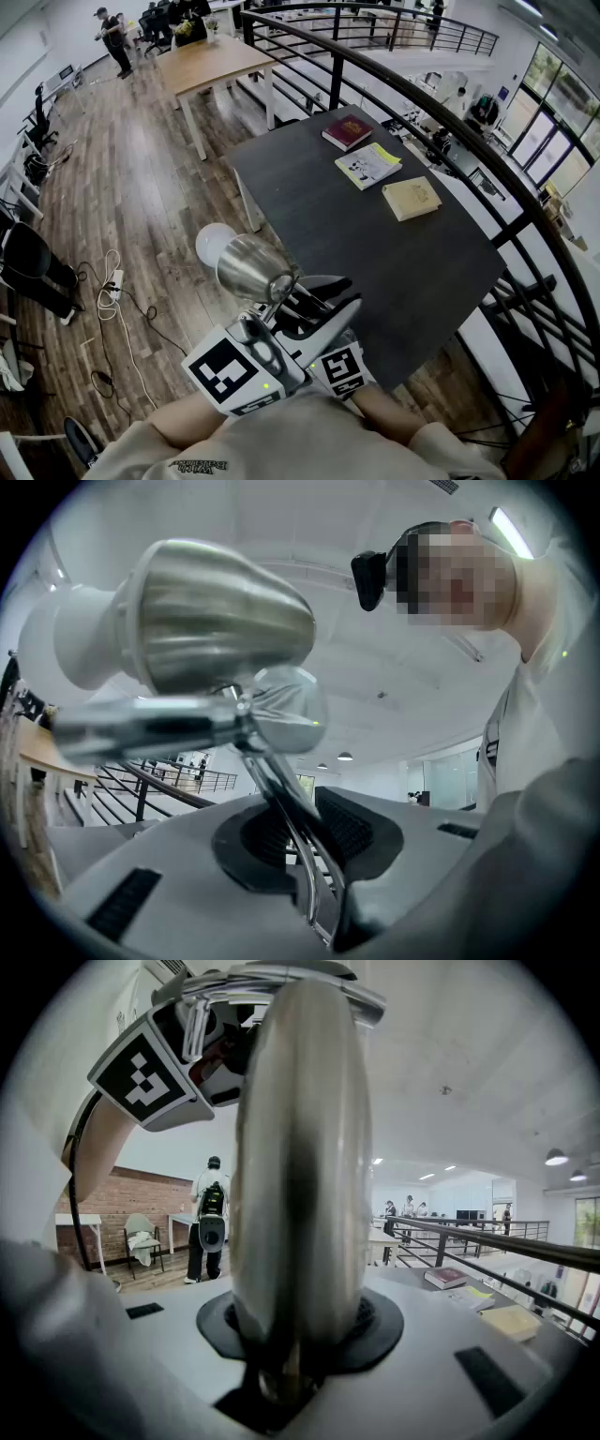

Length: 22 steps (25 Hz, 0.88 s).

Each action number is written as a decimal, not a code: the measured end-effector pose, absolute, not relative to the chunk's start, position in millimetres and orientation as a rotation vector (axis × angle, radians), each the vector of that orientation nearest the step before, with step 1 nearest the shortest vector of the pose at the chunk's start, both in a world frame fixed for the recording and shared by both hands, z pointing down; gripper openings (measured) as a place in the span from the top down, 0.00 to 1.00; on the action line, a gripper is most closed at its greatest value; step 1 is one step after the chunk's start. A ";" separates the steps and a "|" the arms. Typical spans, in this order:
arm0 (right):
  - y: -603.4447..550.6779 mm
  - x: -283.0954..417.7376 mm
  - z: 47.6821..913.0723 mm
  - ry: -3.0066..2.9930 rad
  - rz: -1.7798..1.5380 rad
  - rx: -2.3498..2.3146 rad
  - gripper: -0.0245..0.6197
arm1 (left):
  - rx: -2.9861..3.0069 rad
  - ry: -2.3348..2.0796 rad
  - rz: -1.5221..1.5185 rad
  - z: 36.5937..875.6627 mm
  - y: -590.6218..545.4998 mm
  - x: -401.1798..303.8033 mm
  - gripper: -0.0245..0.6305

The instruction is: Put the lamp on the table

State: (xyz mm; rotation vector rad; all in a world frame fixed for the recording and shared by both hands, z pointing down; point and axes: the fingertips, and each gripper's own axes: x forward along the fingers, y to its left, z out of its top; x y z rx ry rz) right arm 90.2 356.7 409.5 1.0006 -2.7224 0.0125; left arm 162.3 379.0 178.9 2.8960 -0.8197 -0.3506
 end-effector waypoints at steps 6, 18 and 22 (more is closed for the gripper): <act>354.2 86.8 411.8 -2.724 0.008 1.004 0.76 | 2.902 -0.811 -0.322 185.2 378.5 158.6 0.85; 341.4 82.5 416.5 -2.735 0.026 0.969 0.76 | 2.893 -0.840 -0.298 189.8 361.7 155.4 0.85; 333.9 80.5 417.1 -2.760 0.019 0.943 0.76 | 2.902 -0.862 -0.270 192.6 354.1 155.3 0.85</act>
